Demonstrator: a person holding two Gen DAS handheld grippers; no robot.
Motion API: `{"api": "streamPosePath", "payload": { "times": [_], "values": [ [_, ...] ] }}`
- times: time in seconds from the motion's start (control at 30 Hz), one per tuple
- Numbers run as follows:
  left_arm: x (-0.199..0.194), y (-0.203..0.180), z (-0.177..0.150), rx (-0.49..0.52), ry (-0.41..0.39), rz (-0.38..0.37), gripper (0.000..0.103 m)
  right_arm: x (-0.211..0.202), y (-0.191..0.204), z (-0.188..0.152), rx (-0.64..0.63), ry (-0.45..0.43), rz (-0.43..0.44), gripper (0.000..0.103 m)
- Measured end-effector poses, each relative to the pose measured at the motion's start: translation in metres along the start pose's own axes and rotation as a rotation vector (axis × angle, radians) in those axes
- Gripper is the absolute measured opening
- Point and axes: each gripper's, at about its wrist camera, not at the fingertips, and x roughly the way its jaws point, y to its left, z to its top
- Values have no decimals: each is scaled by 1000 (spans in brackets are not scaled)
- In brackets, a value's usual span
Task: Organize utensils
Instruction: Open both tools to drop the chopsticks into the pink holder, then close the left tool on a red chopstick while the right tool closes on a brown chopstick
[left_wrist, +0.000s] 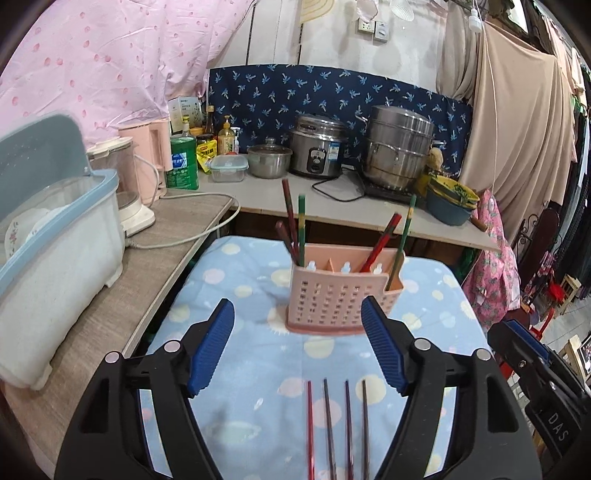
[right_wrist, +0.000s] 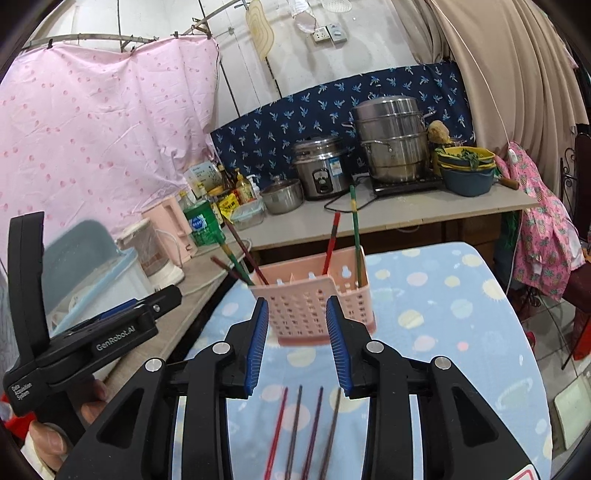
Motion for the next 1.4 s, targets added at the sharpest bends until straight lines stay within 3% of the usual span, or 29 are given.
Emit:
{"api": "streamPosePath", "payload": {
  "times": [0.47,0.8,1.03,1.4],
  "values": [
    [-10,6,-91,38,109,6,68,-11,-13,-91,-12,176,-38,32],
    [8,4,-164,62,268,8,68,-1,-21,-157,-5,321,-66,32],
    [12,4,-187,64,323,15,68,7,-21,-188,-4,385,-67,32],
    [21,1,-201,79,366,17,70,15,-16,-203,-9,417,-70,32]
  ]
}}
